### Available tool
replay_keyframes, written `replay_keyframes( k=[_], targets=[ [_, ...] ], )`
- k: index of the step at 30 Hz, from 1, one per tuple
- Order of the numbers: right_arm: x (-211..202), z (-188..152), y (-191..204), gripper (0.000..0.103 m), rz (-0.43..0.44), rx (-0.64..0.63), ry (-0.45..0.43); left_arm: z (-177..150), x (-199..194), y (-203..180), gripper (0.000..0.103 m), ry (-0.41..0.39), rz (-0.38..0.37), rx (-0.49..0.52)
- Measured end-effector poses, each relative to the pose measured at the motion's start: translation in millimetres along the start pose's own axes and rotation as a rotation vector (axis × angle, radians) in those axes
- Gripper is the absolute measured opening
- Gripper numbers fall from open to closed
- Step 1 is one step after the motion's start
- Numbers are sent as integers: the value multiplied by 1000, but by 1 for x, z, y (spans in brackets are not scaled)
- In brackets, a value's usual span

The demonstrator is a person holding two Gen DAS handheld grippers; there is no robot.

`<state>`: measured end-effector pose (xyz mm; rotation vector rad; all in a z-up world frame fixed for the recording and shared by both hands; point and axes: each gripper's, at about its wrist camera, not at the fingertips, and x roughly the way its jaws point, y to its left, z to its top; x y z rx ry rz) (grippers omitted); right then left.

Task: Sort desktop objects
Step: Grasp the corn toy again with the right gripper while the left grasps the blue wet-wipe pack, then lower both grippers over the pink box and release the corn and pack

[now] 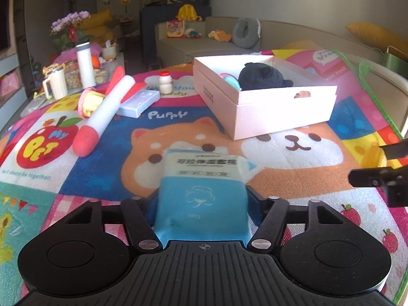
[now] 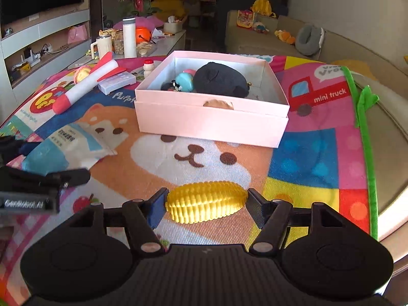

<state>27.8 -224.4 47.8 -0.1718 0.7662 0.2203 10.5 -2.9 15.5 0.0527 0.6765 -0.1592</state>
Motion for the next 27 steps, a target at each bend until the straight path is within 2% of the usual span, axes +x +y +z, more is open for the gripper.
replay_keyframes(
  k=[1,3,5,9,14,18,21,22,24,26,27],
  targets=[
    [-5,-5,-3,66,3,3,-1,0,-2,-2,60,1,10,10],
    [-16,-13,-9,66,7,14,-12,-2,-11,-8,59,7,18,35],
    [-29,-18,-17,66,8,26,-31,0,-26,-16,59,14,-16,55],
    [-57,-11,-37,66,12,52,-83,24,-61,-37,59,-65,-88,106],
    [-93,32,-61,66,28,104,-214,83,-72,-57,59,-183,-129,143],
    [-102,77,-76,66,7,126,-304,127,-43,-69,59,-241,-164,158],
    [-90,114,-85,66,26,153,-317,149,-7,-75,67,-325,-211,224],
    [-82,126,-87,66,32,164,-309,153,8,-76,79,-323,-216,268],
    [-62,148,-90,66,28,191,-279,158,36,-73,84,-263,-191,298],
    [-40,165,-92,66,23,211,-239,154,49,-61,88,-216,-178,268],
    [-29,172,-93,66,20,216,-223,148,51,-52,96,-209,-177,243]
  ],
)
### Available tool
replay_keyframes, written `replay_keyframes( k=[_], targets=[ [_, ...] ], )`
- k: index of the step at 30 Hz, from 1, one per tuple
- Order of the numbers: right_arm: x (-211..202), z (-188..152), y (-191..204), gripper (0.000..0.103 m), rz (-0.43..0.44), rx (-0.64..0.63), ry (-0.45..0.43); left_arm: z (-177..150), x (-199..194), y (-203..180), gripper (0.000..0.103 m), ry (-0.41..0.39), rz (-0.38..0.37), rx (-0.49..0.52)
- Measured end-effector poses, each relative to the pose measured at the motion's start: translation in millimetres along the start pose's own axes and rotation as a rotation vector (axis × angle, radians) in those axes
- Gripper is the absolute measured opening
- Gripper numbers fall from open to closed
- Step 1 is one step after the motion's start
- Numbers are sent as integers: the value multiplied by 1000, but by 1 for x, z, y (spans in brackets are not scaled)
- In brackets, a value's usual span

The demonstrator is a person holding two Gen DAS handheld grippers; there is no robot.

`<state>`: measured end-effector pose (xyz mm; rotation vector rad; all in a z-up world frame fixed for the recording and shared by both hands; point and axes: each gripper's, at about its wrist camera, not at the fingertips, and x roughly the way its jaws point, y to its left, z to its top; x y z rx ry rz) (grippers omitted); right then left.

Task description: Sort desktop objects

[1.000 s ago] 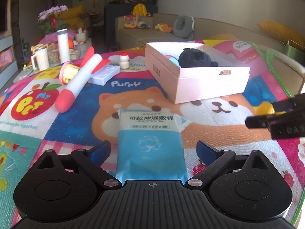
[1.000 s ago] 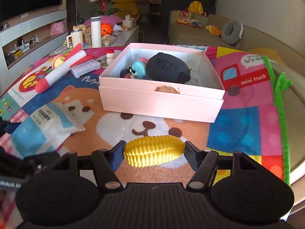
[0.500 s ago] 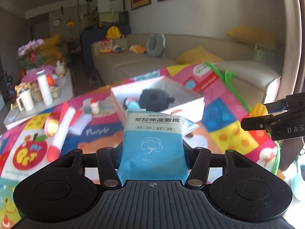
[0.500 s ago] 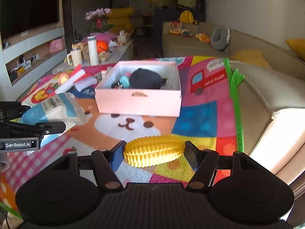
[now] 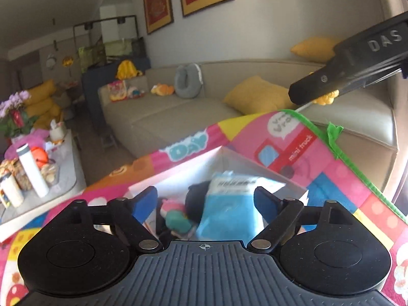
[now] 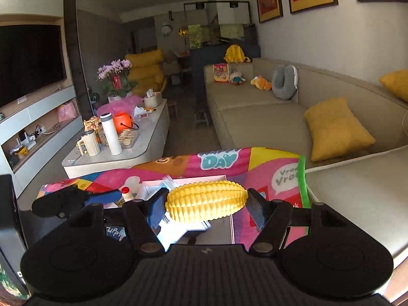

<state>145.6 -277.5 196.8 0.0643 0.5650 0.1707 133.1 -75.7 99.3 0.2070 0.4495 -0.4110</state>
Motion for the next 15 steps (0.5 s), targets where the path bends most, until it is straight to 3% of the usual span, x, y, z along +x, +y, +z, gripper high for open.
replay_keyframes(
  k=[7,10,15],
  targets=[
    [99,24,8,66,13,92,121,-48,-19,36,100,51,3,-127],
    [138,29,12,76,-18,116,152,-62,-29,44,102,62,18,-158],
    [144,8,17,75,-5,85,221,-94,-27,55,102,98,-42,-271]
  ],
)
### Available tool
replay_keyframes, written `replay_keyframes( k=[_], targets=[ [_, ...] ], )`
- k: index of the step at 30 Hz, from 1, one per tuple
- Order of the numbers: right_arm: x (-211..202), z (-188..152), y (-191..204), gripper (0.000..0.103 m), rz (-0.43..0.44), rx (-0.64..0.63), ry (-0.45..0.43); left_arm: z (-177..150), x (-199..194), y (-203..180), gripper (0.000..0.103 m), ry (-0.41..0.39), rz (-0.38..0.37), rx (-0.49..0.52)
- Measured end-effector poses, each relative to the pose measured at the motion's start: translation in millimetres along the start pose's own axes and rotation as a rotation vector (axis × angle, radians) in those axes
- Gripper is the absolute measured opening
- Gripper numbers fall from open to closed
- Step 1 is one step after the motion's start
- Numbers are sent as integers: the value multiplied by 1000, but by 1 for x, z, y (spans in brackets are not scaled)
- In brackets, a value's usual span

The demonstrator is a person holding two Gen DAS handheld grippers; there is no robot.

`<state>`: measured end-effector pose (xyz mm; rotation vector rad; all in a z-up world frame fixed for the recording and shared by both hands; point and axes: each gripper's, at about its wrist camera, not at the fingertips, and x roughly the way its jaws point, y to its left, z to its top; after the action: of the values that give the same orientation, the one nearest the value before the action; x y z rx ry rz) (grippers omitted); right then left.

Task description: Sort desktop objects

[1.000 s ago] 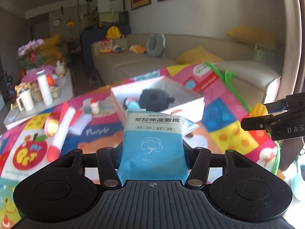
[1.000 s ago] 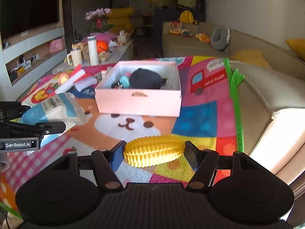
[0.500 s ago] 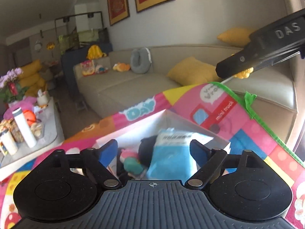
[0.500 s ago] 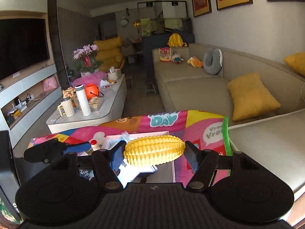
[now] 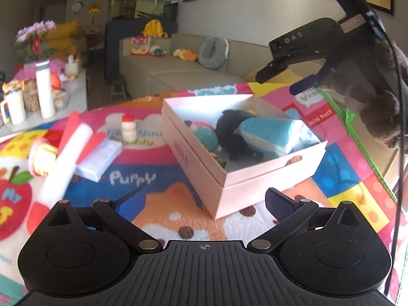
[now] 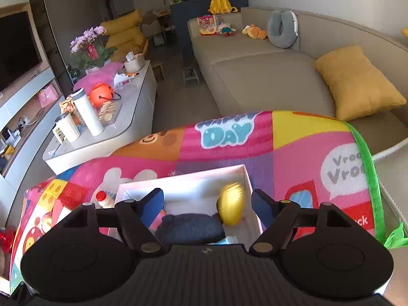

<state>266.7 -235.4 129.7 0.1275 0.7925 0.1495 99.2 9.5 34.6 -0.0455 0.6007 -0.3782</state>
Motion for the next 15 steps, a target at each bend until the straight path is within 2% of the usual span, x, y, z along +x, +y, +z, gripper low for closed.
replay_keyframes(
  k=[2,4,5,7,9,10,11,13,15],
  targets=[
    [-8,-17,-2,62,52,-25,47,-12,6,5,102,22,-32,-42],
    [-12,-35,2,58,103,-64,110,-26,14,8,103,53,-75,-93],
    [-11,-43,5,57,100,-87,135,-28,14,7,103,41,-72,-98],
    [-3,-53,14,57,54,-107,146,-29,13,6,103,34,-118,-110],
    [12,-53,18,56,58,-67,171,-30,15,3,103,44,-111,-95],
    [27,-53,20,51,71,-30,217,-30,14,2,103,45,-109,-92],
    [39,-55,24,52,49,-26,219,-30,14,2,103,45,-109,-94],
    [47,-61,44,56,-46,-134,130,-31,12,2,103,40,-111,-106],
    [50,-65,54,57,-87,-175,104,-32,10,3,103,35,-104,-116]
  ],
)
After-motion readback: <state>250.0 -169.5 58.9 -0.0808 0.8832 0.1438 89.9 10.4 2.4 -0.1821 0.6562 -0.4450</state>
